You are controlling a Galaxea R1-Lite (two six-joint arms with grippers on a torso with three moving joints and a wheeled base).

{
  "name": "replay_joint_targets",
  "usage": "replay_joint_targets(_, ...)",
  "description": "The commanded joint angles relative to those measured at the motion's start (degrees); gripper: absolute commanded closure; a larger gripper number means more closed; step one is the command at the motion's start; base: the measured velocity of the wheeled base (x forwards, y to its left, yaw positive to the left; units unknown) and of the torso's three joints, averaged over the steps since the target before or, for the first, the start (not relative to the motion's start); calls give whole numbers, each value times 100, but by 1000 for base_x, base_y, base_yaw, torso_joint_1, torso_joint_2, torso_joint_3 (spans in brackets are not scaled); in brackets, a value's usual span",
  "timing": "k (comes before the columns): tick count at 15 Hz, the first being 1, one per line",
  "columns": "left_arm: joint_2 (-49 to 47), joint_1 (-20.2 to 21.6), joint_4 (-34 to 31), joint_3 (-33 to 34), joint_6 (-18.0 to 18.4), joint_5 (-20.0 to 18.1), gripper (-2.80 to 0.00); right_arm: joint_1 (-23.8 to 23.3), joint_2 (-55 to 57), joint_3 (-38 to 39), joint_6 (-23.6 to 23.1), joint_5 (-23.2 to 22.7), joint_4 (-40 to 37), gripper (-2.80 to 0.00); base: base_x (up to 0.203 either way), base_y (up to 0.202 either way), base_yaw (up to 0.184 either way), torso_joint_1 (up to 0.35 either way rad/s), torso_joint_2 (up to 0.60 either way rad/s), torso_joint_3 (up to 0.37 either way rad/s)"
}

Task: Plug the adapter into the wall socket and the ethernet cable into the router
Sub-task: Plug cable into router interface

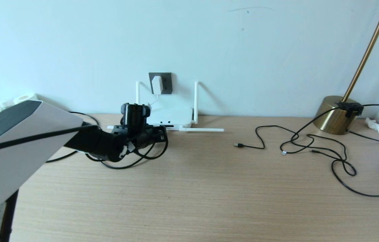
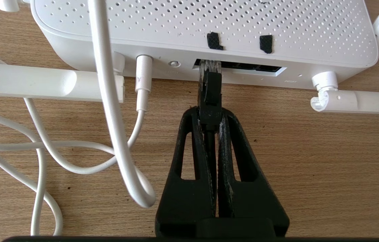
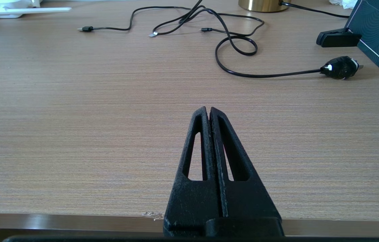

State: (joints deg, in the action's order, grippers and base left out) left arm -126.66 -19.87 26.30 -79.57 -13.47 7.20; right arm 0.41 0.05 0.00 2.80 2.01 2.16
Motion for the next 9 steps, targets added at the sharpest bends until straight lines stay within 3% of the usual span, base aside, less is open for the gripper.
replay_joint_targets(1,1,1,-2,3,-7,10,0,2,4,62,1,1,3,0,0,0,0,0,0,0)
replay_joint_targets(9,36,1,-2,-4,-6,10,0,2,4,62,1,1,3,0,0,0,0,0,0,0)
